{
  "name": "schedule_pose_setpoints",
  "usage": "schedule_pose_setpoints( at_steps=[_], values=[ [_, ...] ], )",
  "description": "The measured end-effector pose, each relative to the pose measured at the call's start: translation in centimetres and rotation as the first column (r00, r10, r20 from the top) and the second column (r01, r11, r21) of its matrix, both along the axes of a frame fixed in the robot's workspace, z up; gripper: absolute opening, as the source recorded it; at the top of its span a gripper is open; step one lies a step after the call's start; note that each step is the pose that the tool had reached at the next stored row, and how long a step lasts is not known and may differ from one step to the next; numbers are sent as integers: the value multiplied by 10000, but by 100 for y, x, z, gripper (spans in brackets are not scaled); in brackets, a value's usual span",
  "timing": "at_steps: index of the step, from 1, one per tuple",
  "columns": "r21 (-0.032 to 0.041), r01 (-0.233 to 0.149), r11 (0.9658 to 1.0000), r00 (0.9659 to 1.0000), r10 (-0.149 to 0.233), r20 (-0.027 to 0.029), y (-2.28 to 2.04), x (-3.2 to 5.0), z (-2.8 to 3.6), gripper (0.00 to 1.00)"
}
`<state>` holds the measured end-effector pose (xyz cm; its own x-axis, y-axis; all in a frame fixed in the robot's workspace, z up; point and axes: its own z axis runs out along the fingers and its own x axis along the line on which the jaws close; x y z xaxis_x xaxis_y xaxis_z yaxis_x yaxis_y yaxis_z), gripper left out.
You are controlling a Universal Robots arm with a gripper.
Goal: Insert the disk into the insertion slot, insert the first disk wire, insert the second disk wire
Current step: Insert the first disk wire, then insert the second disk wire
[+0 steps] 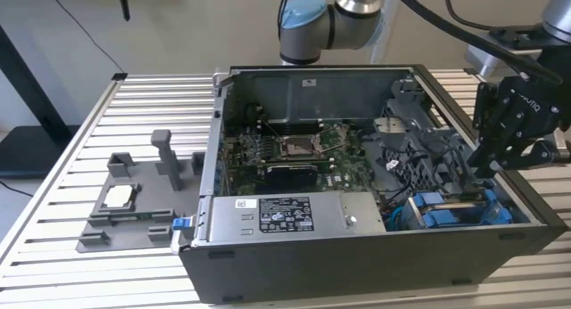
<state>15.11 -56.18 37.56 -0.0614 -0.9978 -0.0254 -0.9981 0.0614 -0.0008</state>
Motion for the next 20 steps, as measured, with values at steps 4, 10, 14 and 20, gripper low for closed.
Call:
schedule_pose_setpoints(
  at_steps=[4,10,14,20],
  values=[
    [0,0,10000,10000,0,53,41,-32,4,27],
    [0,-30,10000,9999,30,117,145,-79,5,27],
    [-1,-87,10000,9999,87,140,176,-103,10,27],
    [0,-285,9996,9995,284,153,180,-136,41,27]
  ],
)
